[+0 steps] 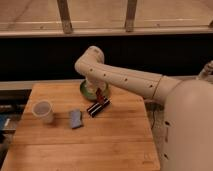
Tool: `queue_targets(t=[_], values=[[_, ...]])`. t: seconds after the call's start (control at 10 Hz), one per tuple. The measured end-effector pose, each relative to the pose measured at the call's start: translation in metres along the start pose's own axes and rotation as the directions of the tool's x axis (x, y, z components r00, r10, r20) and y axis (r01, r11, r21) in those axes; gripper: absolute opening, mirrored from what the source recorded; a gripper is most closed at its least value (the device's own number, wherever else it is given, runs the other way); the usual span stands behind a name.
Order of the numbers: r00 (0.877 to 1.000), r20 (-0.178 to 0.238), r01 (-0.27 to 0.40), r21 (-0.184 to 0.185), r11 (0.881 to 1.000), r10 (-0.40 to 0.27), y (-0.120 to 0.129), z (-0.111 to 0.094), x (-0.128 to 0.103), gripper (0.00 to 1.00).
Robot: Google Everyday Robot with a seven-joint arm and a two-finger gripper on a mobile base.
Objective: Place the pepper in the ceramic cup
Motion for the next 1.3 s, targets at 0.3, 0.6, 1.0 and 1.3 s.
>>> queue_targets(t=[0.3, 0.6, 1.0, 1.3], values=[[0.999, 0.032, 0.036, 0.003, 0.999, -0.036, 0.000, 0.003, -0.017, 0.00], [0.992, 0.081, 0.095, 0.001, 0.995, -0.095, 0.019, -0.002, -0.049, 0.00], [0.981, 0.126, 0.147, -0.010, 0.989, -0.145, 0.038, -0.006, -0.084, 0.00], [0.967, 0.143, 0.216, -0.011, 0.976, -0.212, 0.064, -0.012, -0.103, 0.00]])
